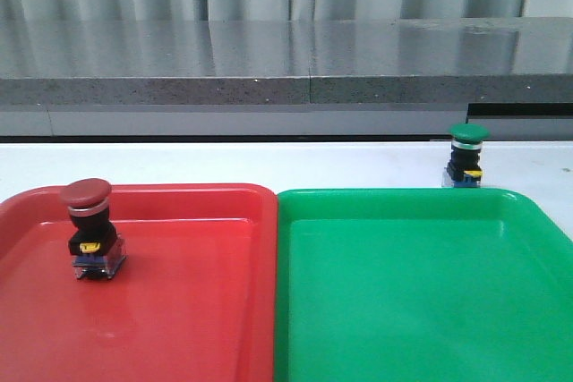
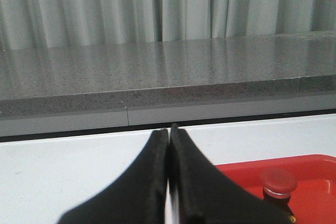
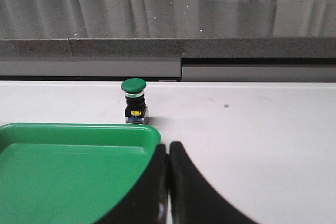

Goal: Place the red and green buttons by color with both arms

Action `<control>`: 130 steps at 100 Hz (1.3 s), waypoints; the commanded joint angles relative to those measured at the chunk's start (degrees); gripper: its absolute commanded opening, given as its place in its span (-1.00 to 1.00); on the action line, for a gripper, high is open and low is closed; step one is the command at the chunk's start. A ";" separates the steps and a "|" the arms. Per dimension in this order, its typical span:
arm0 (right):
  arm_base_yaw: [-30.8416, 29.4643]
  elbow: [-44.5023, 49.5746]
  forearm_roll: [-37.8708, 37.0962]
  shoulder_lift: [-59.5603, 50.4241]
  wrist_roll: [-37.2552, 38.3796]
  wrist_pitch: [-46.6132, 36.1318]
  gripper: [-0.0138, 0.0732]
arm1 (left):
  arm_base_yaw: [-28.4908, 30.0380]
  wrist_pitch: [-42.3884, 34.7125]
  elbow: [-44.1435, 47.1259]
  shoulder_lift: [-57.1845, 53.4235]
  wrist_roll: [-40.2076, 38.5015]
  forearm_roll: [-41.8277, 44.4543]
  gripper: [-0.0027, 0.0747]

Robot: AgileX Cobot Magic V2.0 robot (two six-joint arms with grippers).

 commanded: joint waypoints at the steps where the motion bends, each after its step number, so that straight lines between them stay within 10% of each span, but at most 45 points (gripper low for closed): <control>1: 0.04 -0.82 -0.58 -1.15 -0.08 -4.68 -0.94 | 0.09 -4.87 2.42 -1.75 -0.64 -0.05 -0.98; 130: 0.04 -5.20 -0.31 -0.23 -0.08 -12.49 -0.94 | 0.09 -4.87 2.42 -1.75 -0.64 -0.05 -0.98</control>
